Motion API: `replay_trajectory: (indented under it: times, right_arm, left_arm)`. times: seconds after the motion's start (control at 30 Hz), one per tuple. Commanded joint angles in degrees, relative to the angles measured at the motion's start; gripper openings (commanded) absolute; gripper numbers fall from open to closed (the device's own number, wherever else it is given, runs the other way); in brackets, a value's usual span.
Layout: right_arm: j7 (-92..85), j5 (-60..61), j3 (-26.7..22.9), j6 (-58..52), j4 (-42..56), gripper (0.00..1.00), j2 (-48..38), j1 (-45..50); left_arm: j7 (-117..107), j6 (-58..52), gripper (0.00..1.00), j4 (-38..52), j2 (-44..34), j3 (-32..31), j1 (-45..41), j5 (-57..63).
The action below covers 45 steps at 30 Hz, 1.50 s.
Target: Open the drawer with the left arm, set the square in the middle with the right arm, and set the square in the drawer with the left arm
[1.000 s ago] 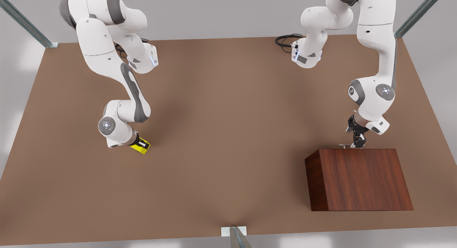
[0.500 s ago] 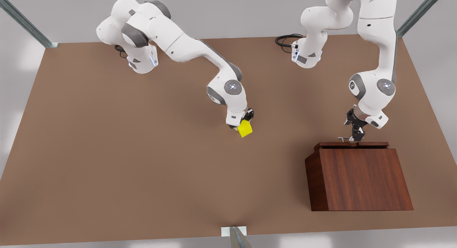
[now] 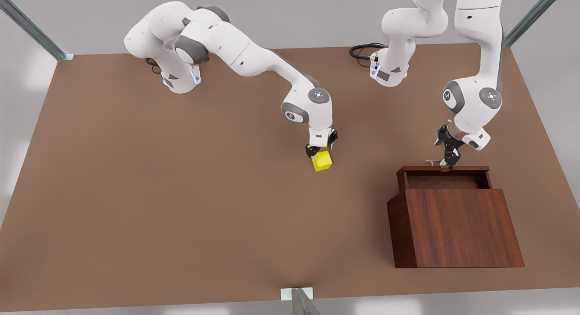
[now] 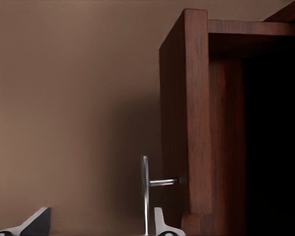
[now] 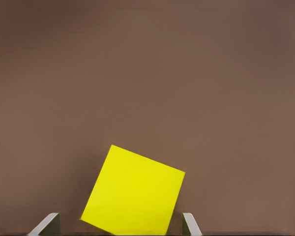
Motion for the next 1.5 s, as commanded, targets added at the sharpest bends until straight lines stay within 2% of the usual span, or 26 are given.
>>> replay_trajectory:
  times: [0.0,0.13,0.17,0.23,0.27,0.3,0.33,0.37,0.4,0.43,0.47,0.5,0.57,0.63,0.67,0.77,0.93,1.0,1.07,1.3,1.47]
  right_arm:
    - [-0.02,0.0,0.0,0.0,-1.05,1.0,-1.56,-0.38]
    - [-3.1,0.0,0.18,-0.18,-17.65,1.0,-19.66,-6.79]
    - [-3.27,0.0,0.18,-10.27,-18.98,1.0,-25.38,-13.29]
    - [-7.91,0.79,0.26,-20.73,-19.86,1.0,-32.49,-26.9]
    - [-16.08,7.97,-0.43,-27.58,-19.51,1.0,-35.92,-35.43]
    - [-20.48,10.28,-1.14,-31.63,-18.72,1.0,-37.6,-40.62]
    - [-27.08,10.37,-6.14,-35.86,-16.87,1.0,-38.48,-42.92]
    - [-36.57,9.32,-7.65,-44.71,-11.62,1.0,-36.65,-45.47]
    - [-37.46,8.88,-7.47,-49.05,-5.7,1.0,-33.47,-47.14]
    - [-36.67,9.05,-6.94,-46.78,-6.06,1.0,-34.44,-50.82]
    - [-36.76,9.14,-5.8,-39.99,-12.74,1.0,-39.27,-53.03]
    - [-36.85,8.7,-5.89,-41.75,-11.08,1.0,-38.75,-52.86]
    - [-37.2,8.79,-6.33,-44.29,-10.72,1.0,-37.61,-53.73]
    - [-36.67,8.26,-6.15,-43.95,-9.67,1.0,-35.67,-53.56]
    - [-36.67,9.58,-6.94,-44.04,-8.88,1.0,-36.29,-55.05]
    - [-36.76,11.08,-7.56,-46.23,-6.06,1.0,-36.46,-56.02]
    - [-36.76,11.08,-7.56,-45.62,-5.89,1.0,-36.64,-56.02]
    - [-36.76,11.25,-7.91,-44.83,-5.8,1.0,-36.46,-56.37]
    - [-36.76,11.43,-8.08,-44.57,-5.09,1.0,-36.11,-56.46]
    - [-36.76,11.34,-8.08,-44.48,-3.95,1.0,-34.0,-56.37]
    - [-36.67,12.22,-8.08,-44.48,-3.95,1.0,-34.18,-57.6]
  left_arm:
    - [-0.05,0.0,1.0,-0.19,-0.13,0.0,0.01,0.03]
    - [-0.05,-0.44,1.0,-2.48,-1.89,0.0,-0.07,0.03]
    - [-0.05,-0.62,1.0,-2.92,-2.5,0.0,-0.07,0.03]
    - [0.04,-1.14,1.0,-4.06,-4.08,0.0,-0.08,0.03]
    - [0.04,-1.23,1.0,-4.94,-4.87,0.0,-0.08,0.03]
    - [-0.05,-1.32,1.0,-5.46,-5.58,0.0,-0.08,0.03]
    - [0.12,-1.32,1.0,-6.96,-7.25,0.0,-0.08,0.11]
    - [0.21,-2.81,1.0,-7.4,-8.83,0.0,-0.08,0.2]
    - [0.47,-5.27,1.0,-7.4,-10.94,0.09,-0.16,0.55]
    - [0.74,-8.52,1.0,-7.4,-13.92,0.09,-0.16,1.95]
    - [0.91,-13.44,1.0,-7.05,-18.32,0.09,-0.51,8.98]
    - [3.8,-14.42,1.0,-5.74,-19.47,0.09,-0.78,12.24]
    - [18.36,-15.29,1.0,1.46,-16.31,0.0,-3.32,12.33]
    - [34.74,-15.47,1.0,9.55,-8.75,-0.62,-8.07,12.07]
    - [39.58,-19.24,1.0,15.35,-5.15,-0.62,-10.44,11.98]
    - [41.08,-32.25,1.0,35.22,7.25,-9.75,-10.89,11.45]
    - [41.52,-38.14,1.0,45.77,16.92,-22.06,-10.8,9.52]
    - [55.3,-38.41,1.0,46.12,18.59,-26.63,-10.89,9.52]
    - [60.42,-38.41,1.0,46.12,19.99,-28.39,-11.32,9.61]
    - [75.7,-31.73,1.0,46.12,25.53,-28.74,-18.88,12.59]
    - [91.26,-28.48,1.0,44.28,26.24,-28.92,-21.61,13.38]
